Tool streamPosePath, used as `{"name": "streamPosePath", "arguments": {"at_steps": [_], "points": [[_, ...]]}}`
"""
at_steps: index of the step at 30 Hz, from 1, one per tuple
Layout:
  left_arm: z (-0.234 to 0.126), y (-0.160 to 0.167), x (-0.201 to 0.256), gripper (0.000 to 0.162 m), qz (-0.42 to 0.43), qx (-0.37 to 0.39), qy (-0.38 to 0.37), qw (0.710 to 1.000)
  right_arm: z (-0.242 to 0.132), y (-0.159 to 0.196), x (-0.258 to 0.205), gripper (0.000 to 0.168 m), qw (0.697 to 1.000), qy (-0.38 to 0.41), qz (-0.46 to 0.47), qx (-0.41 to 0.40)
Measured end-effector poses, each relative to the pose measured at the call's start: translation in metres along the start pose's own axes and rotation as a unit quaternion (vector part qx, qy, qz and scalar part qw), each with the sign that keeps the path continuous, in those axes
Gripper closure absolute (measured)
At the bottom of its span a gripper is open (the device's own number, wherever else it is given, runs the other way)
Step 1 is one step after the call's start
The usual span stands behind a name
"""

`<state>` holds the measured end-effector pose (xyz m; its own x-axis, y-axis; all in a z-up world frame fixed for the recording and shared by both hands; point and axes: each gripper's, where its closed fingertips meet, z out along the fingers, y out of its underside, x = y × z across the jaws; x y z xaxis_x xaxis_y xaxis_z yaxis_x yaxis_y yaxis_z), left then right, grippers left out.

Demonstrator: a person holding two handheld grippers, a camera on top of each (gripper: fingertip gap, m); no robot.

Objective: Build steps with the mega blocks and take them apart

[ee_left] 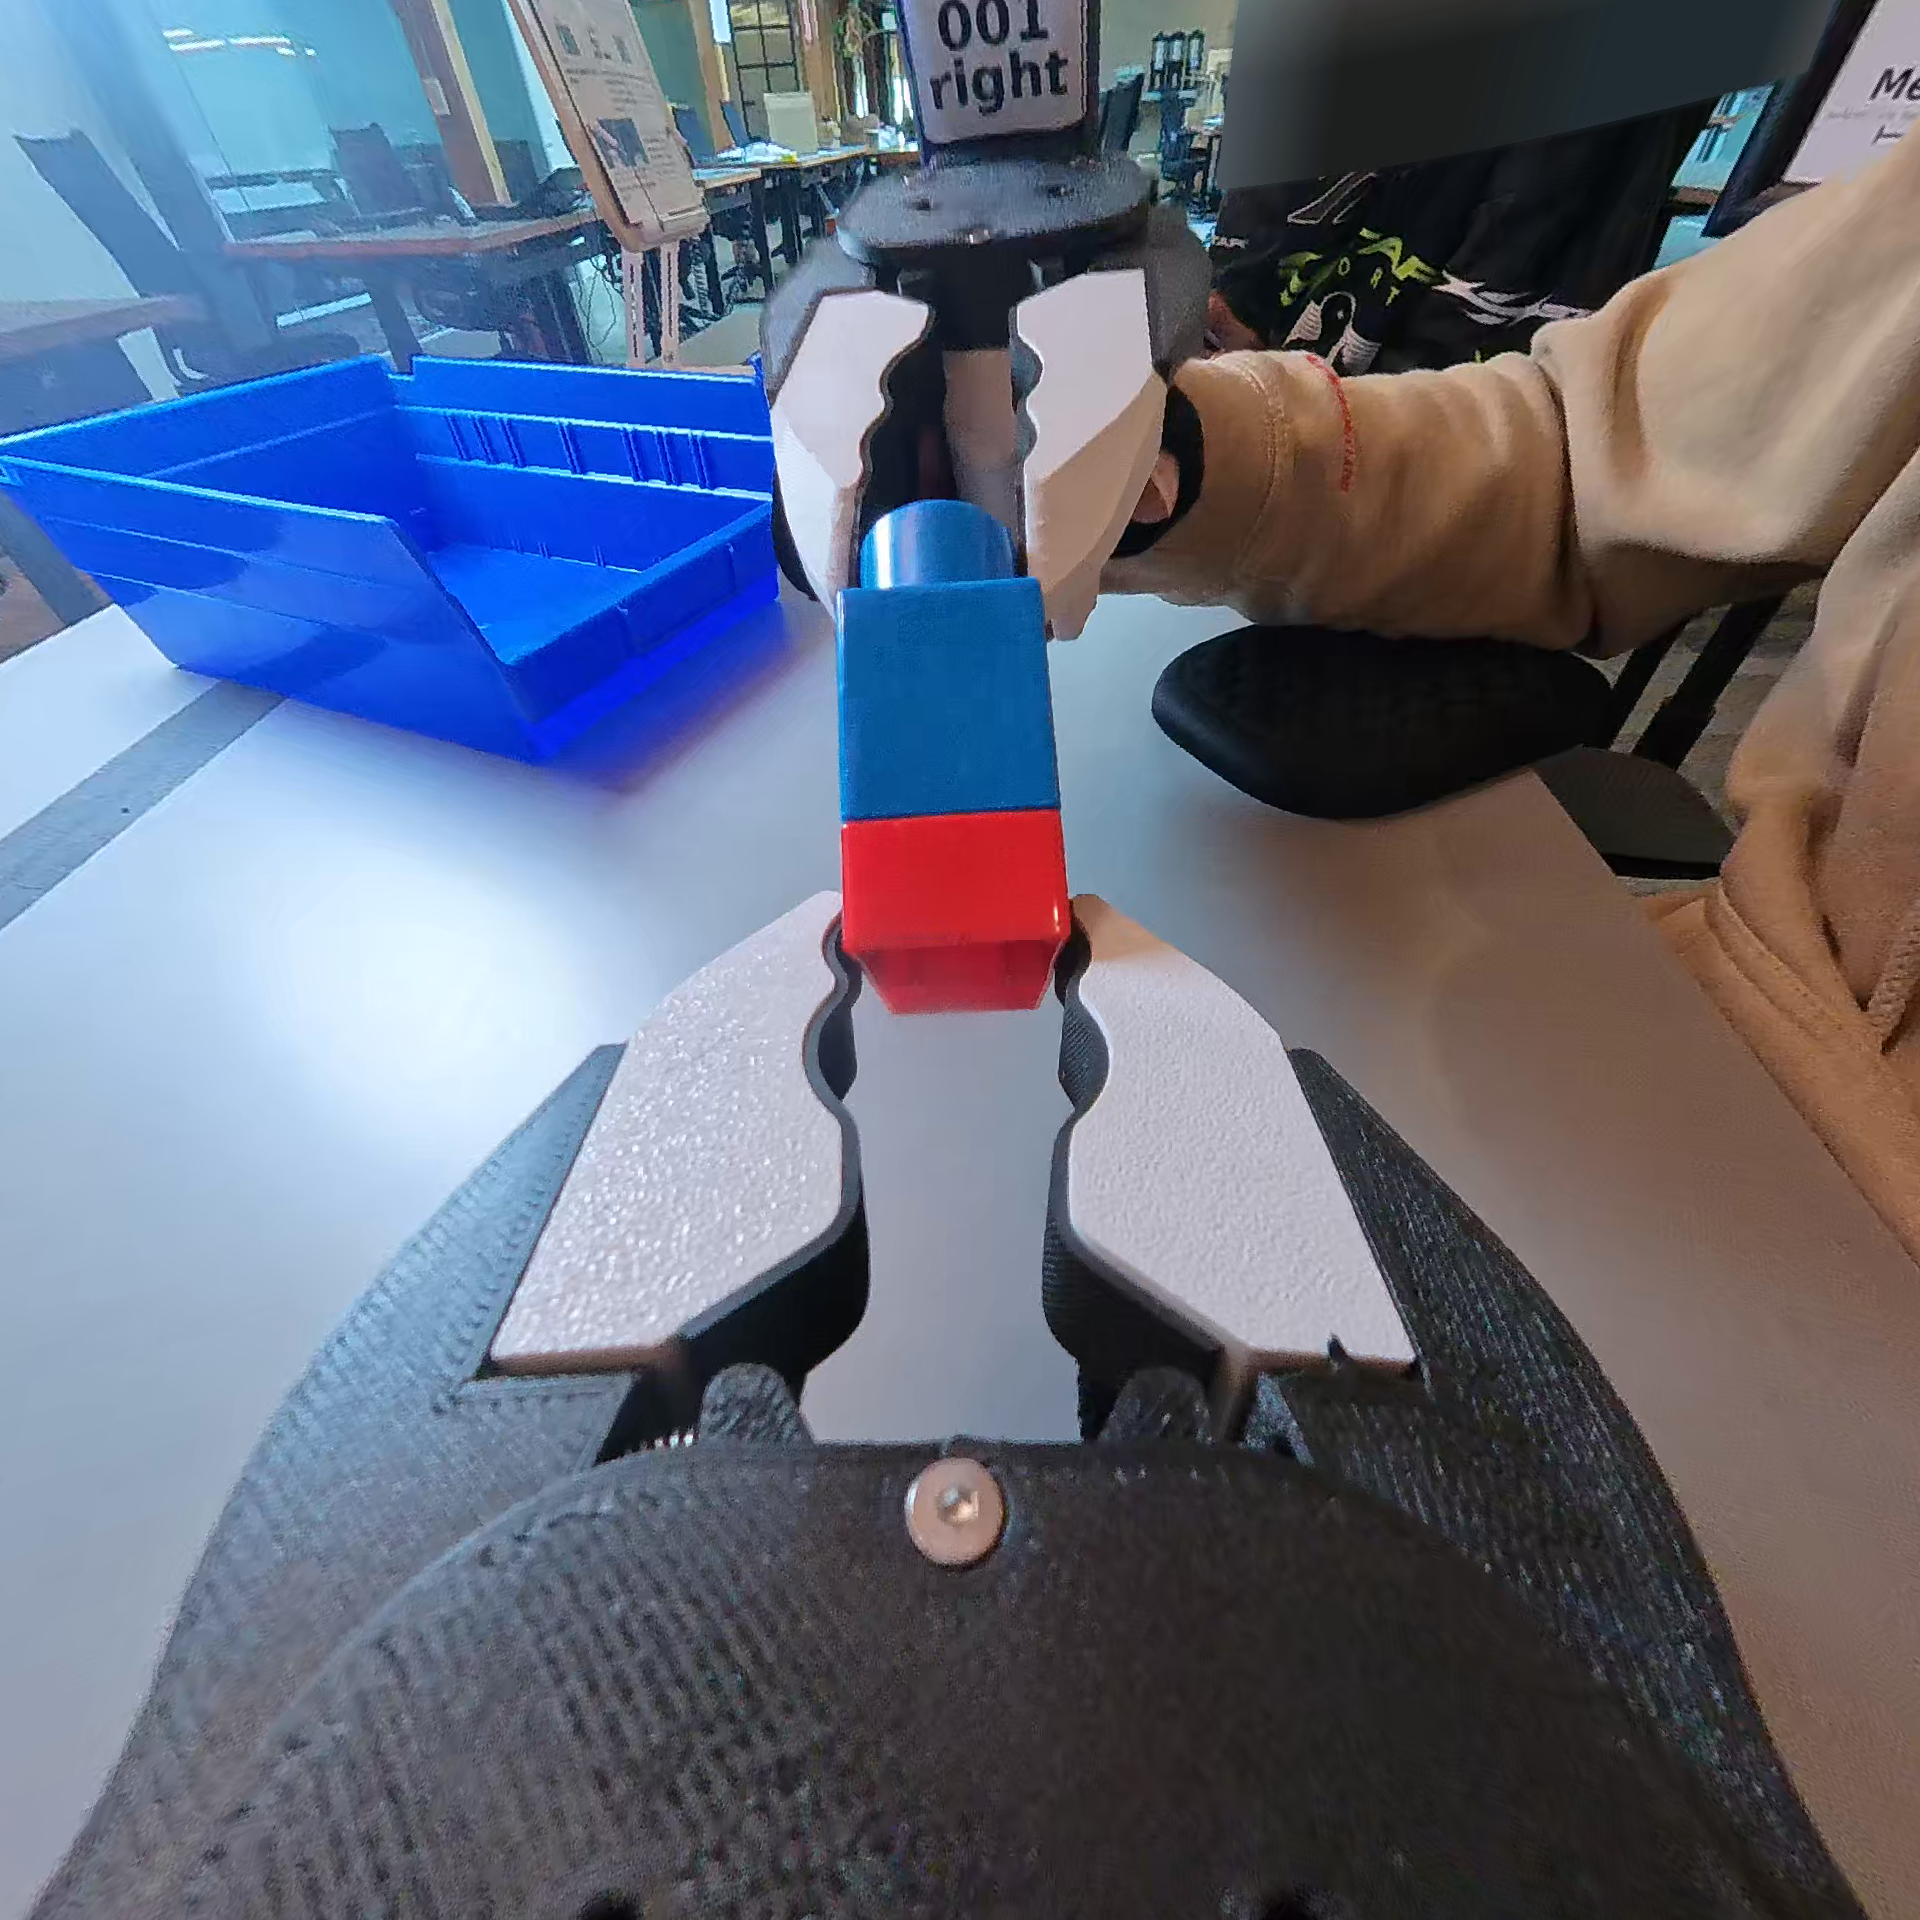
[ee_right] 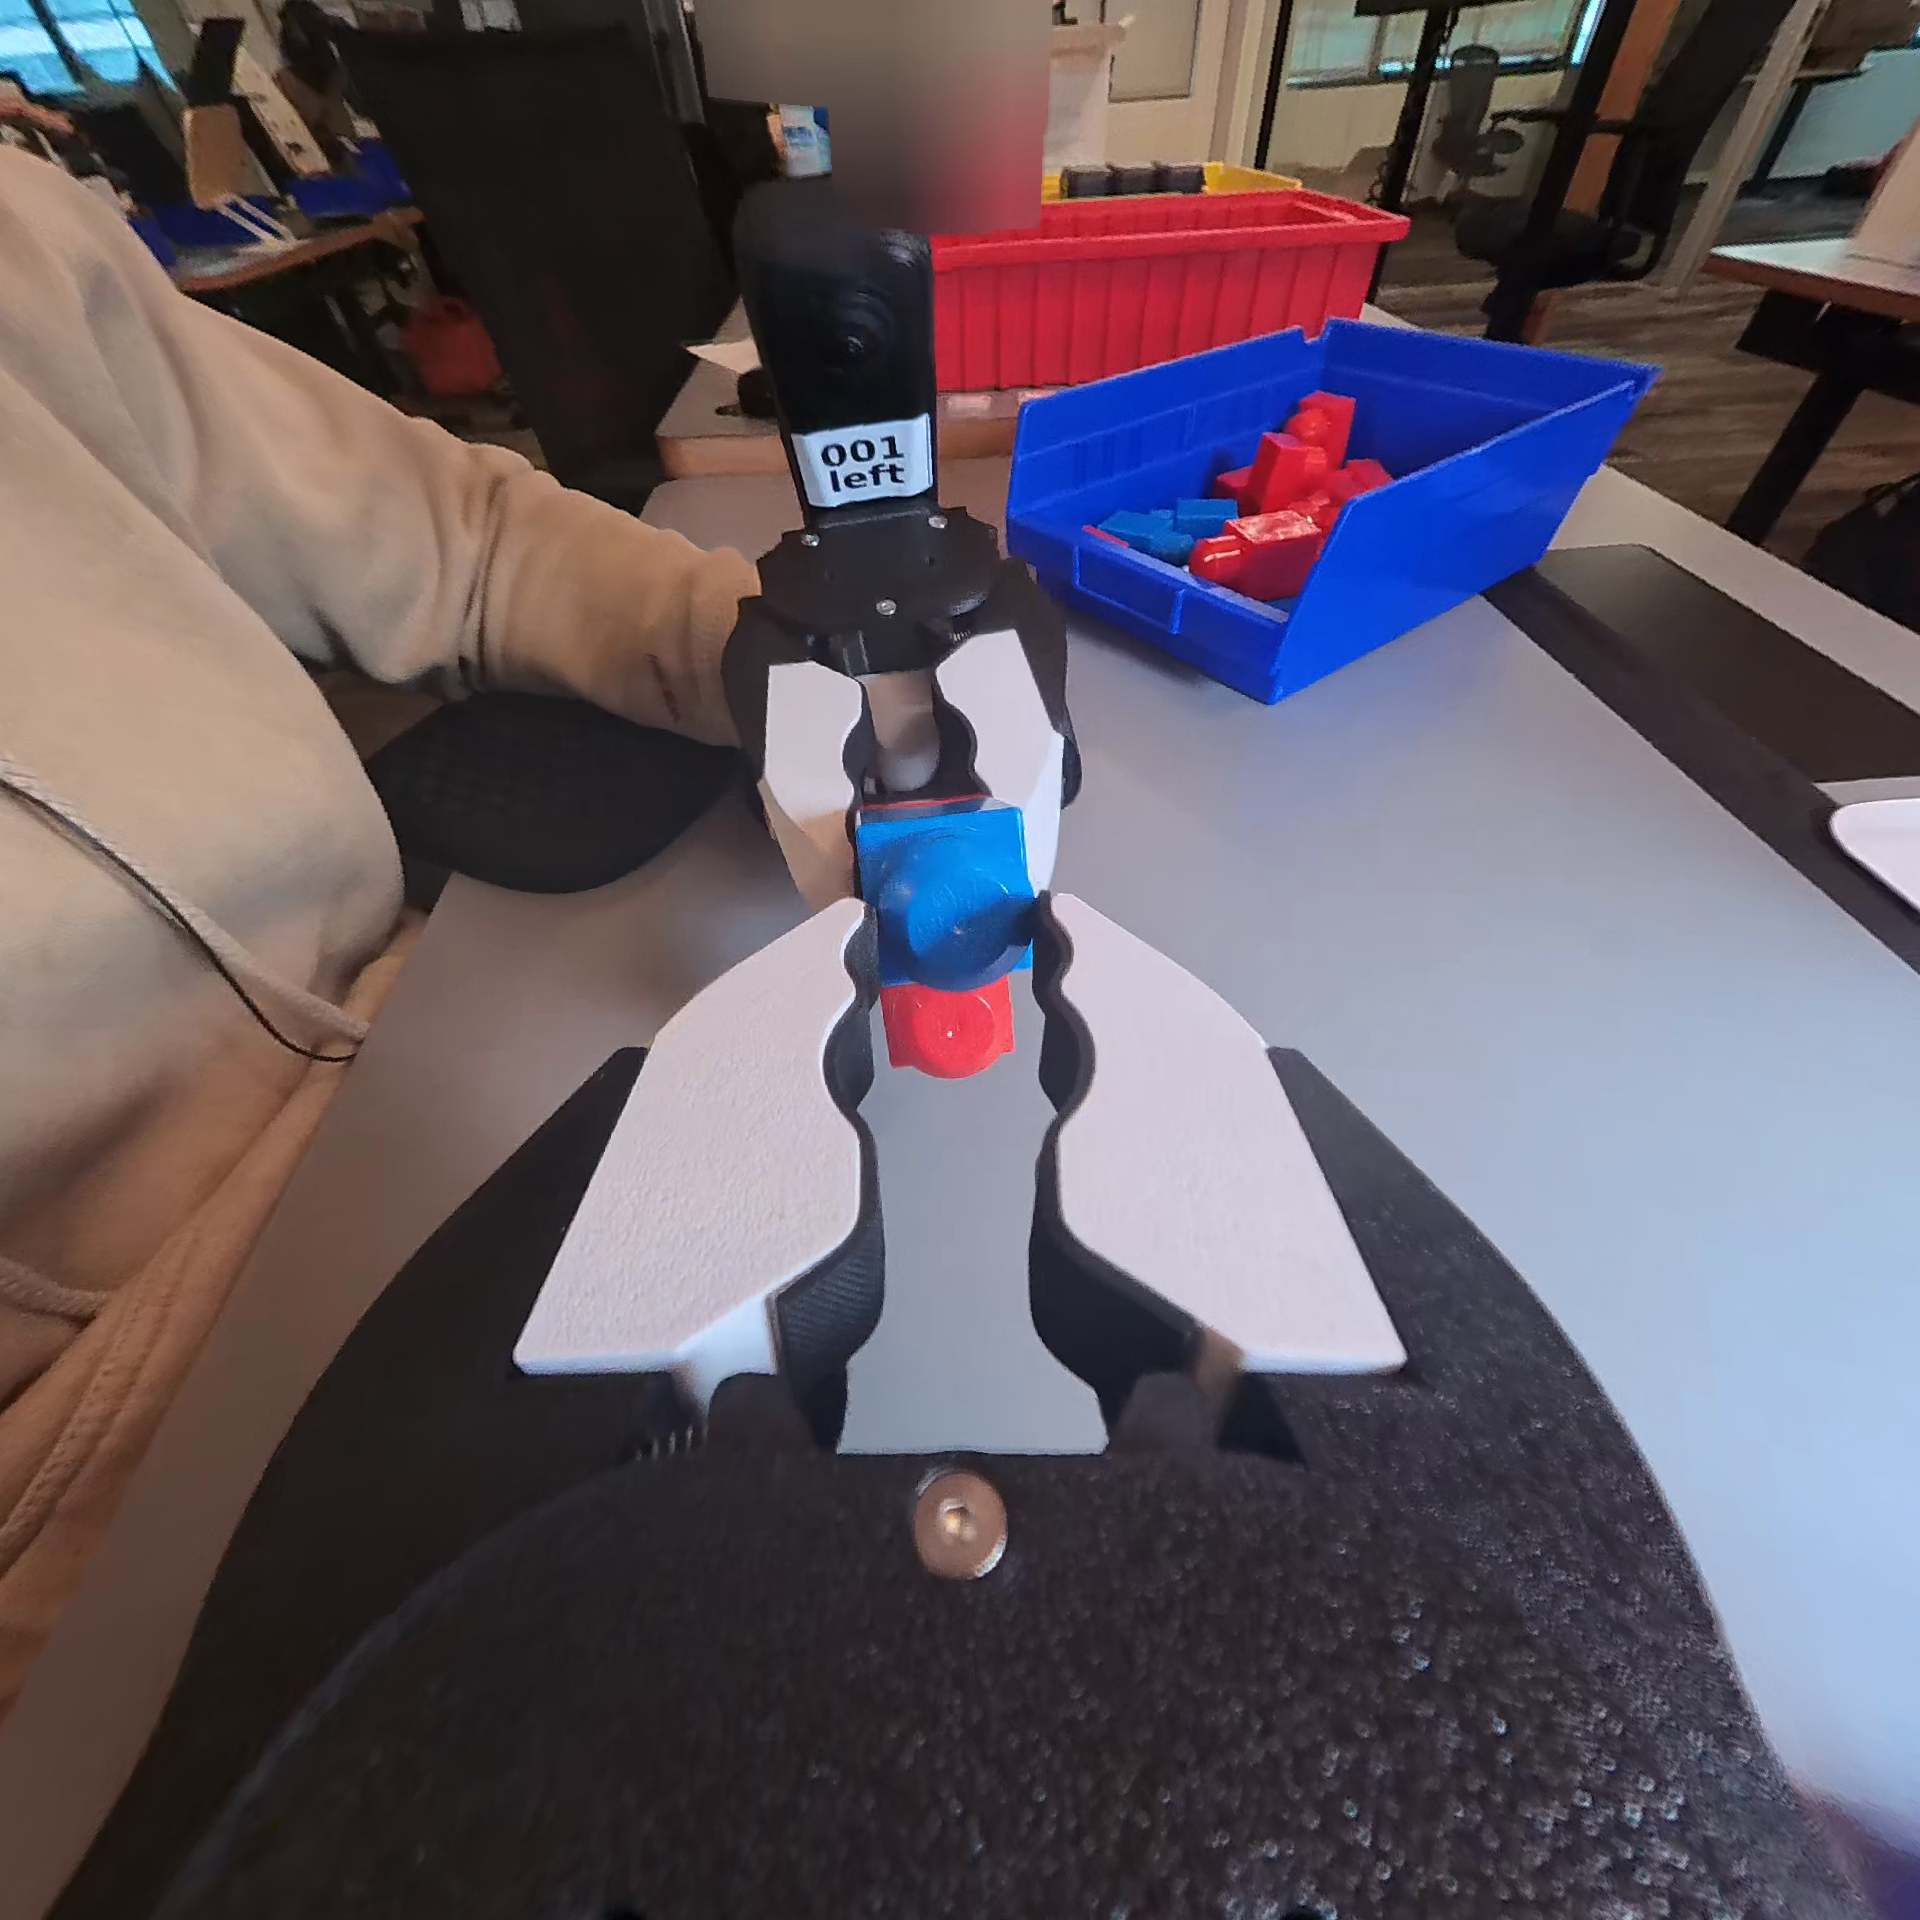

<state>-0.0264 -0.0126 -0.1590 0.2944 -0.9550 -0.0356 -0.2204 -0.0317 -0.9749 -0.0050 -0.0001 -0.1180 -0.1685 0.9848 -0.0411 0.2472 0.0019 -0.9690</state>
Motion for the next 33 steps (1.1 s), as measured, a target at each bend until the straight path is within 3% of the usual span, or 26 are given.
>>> {"name": "streamPosePath", "arguments": {"at_steps": [2,4,7,10,14,20,22,26,30,33], "points": [[0.003,0.001,-0.004,0.123,-0.008,0.002,-0.015,1.000,-0.005,-0.004,0.003,0.140,1.000,0.006,-0.008,-0.012],[0.001,0.002,-0.015,0.106,-0.011,0.001,-0.043,0.999,-0.027,-0.024,0.016,0.140,0.999,0.032,-0.019,-0.005],[-0.007,0.002,-0.026,0.115,-0.028,0.017,-0.059,0.998,-0.087,-0.061,0.069,0.140,0.987,0.151,-0.047,-0.025],[-0.005,0.009,-0.027,0.121,-0.039,0.012,-0.058,0.997,-0.164,-0.078,0.166,0.140,0.934,0.346,-0.001,-0.091],[0.004,0.021,-0.019,0.123,-0.013,-0.022,-0.050,0.998,-0.236,-0.036,0.278,0.140,0.840,0.502,0.116,-0.166],[0.007,0.029,-0.015,0.128,-0.001,-0.042,-0.049,0.998,-0.242,0.055,0.359,0.140,0.741,0.585,0.277,-0.176],[0.006,0.028,-0.016,0.131,-0.007,-0.037,-0.050,0.998,-0.239,0.072,0.376,0.140,0.714,0.605,0.319,-0.151],[0.006,0.028,-0.016,0.132,-0.014,-0.035,-0.047,0.998,-0.222,0.080,0.397,0.136,0.686,0.614,0.382,-0.081],[0.006,0.027,-0.017,0.133,-0.021,-0.033,-0.044,0.998,-0.213,0.072,0.401,0.122,0.688,0.611,0.391,-0.018],[0.002,0.023,-0.023,0.134,-0.026,-0.024,-0.059,0.998,-0.209,0.032,0.388,0.123,0.732,0.617,0.288,0.016]]}}
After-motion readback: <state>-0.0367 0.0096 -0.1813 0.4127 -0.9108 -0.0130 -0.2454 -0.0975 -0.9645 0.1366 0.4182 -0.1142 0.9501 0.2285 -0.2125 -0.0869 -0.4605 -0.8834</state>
